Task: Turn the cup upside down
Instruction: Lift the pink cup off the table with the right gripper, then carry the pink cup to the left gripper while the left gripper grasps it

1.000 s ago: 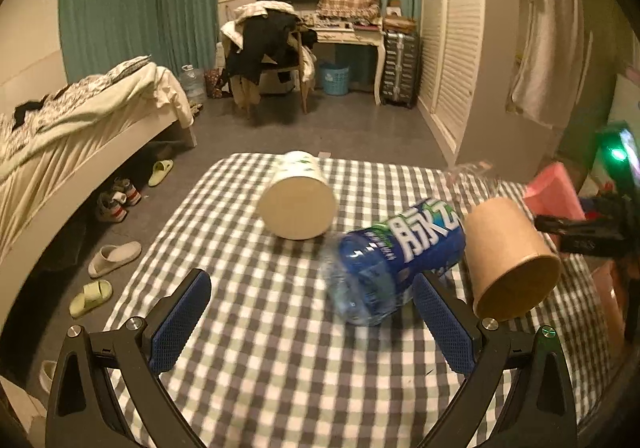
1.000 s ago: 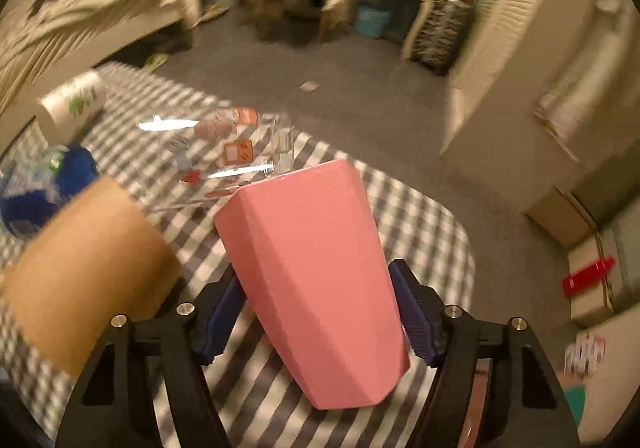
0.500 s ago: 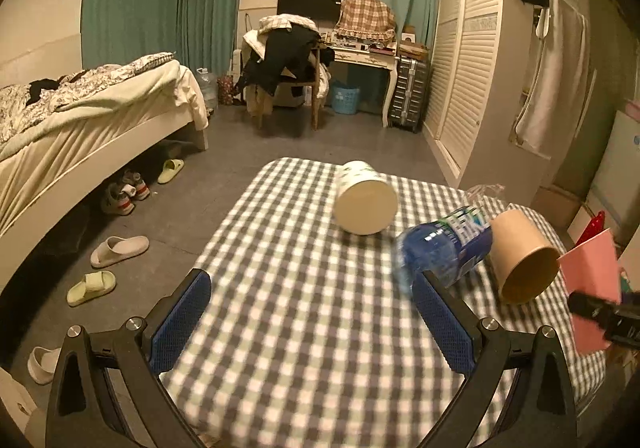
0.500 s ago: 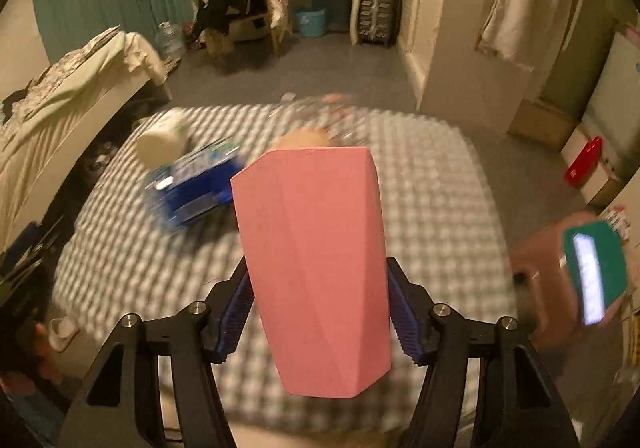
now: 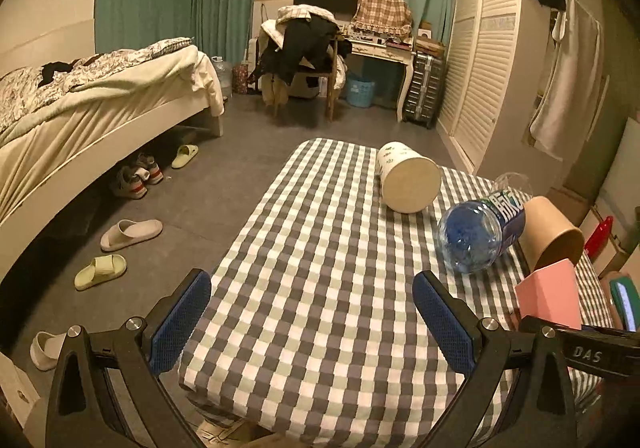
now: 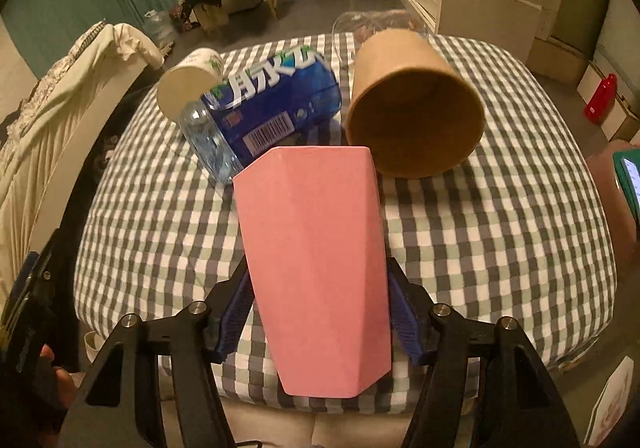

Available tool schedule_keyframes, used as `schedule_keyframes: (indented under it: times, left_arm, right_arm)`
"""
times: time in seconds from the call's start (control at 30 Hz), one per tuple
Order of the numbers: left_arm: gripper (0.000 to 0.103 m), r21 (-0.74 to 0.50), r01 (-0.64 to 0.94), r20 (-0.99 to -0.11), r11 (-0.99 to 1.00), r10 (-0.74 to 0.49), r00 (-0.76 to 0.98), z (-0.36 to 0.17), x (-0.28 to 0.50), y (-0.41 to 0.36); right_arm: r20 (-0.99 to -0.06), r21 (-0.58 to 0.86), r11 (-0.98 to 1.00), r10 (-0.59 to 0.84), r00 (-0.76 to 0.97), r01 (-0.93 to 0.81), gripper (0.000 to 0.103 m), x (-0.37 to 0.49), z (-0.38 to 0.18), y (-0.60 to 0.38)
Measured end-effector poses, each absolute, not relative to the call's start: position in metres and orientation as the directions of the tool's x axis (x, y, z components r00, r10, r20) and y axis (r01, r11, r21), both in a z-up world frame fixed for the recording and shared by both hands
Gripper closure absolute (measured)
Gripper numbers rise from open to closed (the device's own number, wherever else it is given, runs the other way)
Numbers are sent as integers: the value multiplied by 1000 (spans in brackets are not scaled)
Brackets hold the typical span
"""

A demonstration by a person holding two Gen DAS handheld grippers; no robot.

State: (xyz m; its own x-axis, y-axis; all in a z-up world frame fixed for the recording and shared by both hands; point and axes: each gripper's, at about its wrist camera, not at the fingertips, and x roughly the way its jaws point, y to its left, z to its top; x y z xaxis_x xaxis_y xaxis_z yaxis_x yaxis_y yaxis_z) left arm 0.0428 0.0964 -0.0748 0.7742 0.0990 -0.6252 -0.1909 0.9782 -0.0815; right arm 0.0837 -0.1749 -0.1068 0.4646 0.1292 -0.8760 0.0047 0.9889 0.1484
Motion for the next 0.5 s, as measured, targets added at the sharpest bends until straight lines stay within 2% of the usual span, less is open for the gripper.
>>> schedule_keyframes:
  times: [0.23, 0.37, 0.43, 0.47, 0.5]
  left_arm:
    - [0, -70, -192, -637, 979, 105, 764, -78, 42, 94]
    - [0, -54, -188, -637, 981, 111, 763, -76, 40, 89]
    - [0, -42, -186, -639, 982, 117, 761, -74, 39, 83]
    - [0, -37, -186, -639, 982, 120, 760, -73, 39, 81]
    - [0, -31, -188, -639, 982, 125, 759, -72, 39, 78]
  right_arm:
    - [-888, 97, 995, 90, 452, -9, 42, 86, -119, -171]
    - [-883, 119, 993, 115, 455, -20, 42, 86, -120, -174]
    - [-873, 140, 989, 141, 467, -37, 32, 83, -115, -175]
    - [-867, 140, 989, 143, 478, -42, 19, 81, -111, -175]
    - [-856, 134, 990, 141, 498, -50, 16, 78, -106, -176]
